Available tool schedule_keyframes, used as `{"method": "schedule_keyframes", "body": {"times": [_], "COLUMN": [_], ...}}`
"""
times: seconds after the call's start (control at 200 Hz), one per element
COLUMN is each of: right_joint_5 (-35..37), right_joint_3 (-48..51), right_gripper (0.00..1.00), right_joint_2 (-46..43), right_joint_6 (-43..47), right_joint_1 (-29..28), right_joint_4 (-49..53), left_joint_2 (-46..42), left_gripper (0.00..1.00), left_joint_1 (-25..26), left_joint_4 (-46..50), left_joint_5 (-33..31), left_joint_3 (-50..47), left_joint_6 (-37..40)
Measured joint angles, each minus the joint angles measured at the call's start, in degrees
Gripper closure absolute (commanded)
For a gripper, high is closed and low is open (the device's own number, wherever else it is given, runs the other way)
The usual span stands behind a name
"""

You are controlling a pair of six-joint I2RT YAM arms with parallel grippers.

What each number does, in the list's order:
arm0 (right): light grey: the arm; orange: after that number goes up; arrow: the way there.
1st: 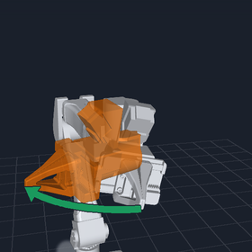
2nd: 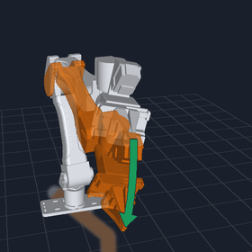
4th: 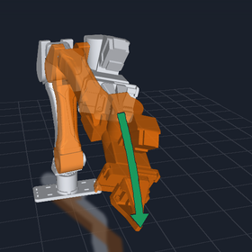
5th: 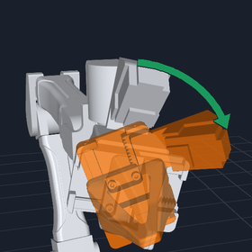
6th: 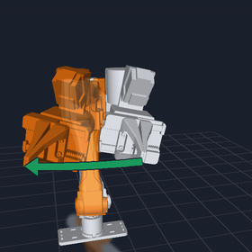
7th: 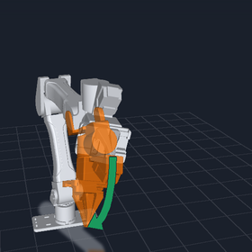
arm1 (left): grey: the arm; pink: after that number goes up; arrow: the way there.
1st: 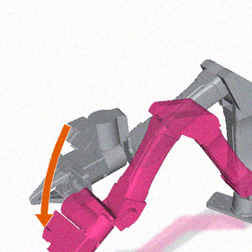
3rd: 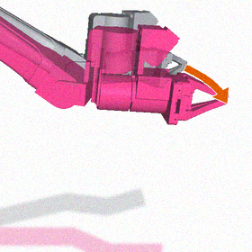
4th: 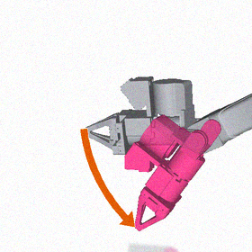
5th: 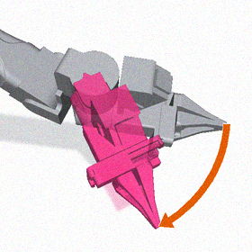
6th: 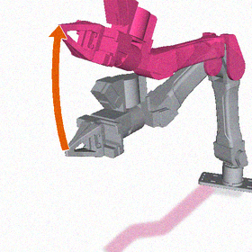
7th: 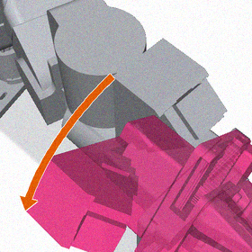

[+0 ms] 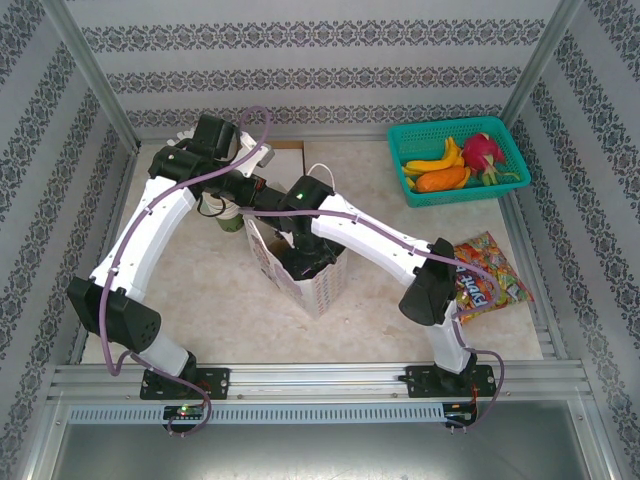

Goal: Pack the takeout coffee

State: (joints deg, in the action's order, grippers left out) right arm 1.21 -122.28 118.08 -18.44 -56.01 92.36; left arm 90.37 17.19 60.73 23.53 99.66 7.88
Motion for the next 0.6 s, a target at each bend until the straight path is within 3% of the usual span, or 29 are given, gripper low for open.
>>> {"method": "schedule_keyframes", "body": {"times": [0.6], "right_joint_5": [1.33], "right_joint_3": [-0.46], "right_gripper": [0.41], "right_joint_2": [1.42], "right_joint_6": [0.0], "right_joint_1": [1.01], "right_joint_4": [0.02], "left_joint_2": [-0.15], "left_gripper": [1.0], "left_joint_1": [-0.04], "left_joint_4": [-0.2], "left_joint_5": [0.42], "left_joint_3": [-1.68], "left_joint_6": [-0.66]}}
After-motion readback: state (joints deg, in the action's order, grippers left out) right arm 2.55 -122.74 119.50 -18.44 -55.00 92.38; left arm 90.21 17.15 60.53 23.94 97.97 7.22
